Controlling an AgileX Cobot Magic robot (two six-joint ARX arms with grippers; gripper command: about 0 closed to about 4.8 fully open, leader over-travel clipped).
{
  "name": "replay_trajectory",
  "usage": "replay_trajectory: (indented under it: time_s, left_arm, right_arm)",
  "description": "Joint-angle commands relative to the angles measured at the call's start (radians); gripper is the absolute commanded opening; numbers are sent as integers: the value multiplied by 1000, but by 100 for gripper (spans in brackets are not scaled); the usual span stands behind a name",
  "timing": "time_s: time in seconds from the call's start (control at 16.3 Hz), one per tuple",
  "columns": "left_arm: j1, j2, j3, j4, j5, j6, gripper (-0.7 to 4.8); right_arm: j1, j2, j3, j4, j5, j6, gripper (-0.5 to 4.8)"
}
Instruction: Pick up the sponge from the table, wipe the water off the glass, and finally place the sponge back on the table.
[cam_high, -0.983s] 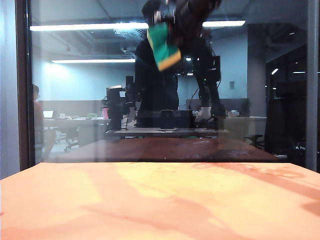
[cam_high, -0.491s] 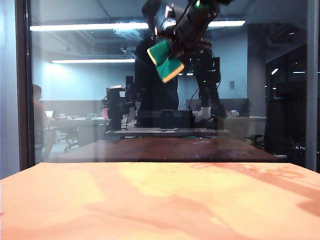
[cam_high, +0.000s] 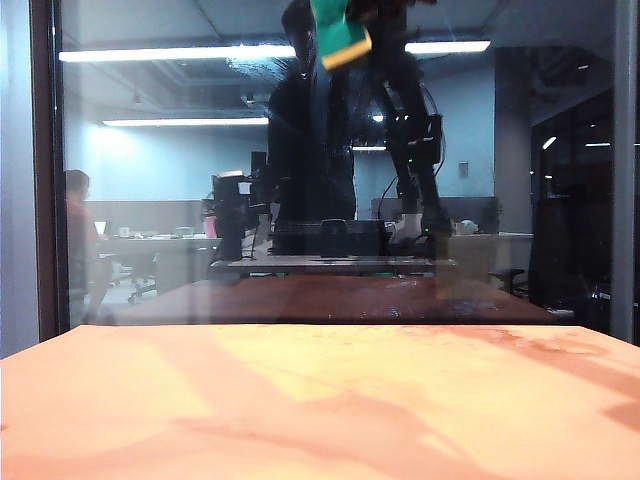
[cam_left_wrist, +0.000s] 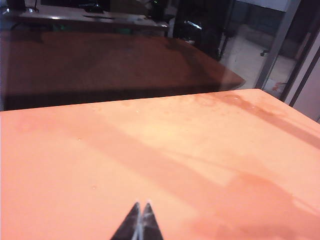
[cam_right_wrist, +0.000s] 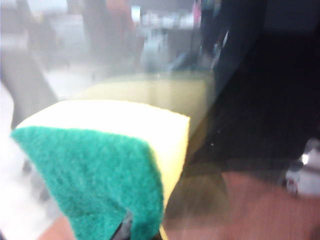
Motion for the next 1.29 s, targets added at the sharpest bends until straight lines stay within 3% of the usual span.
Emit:
replay_trajectory:
  time_s: [0.06,0.55,0.86,1.29]
  left_arm:
    - [0,1,2,13,-3,4,-6]
    - [0,1,2,13,-3,4,-6]
    - [0,1,2,13,-3,4,-6]
    - [0,1,3,13,-3,4,-6]
  right_arm:
    - [10,26,2,-28,-2,1,-7]
    - [53,123,2,-146,2,1,-7]
    - [52,91,10,-127,17,-4,-7]
    - [-18,-28,9,-124,73,-23,-7]
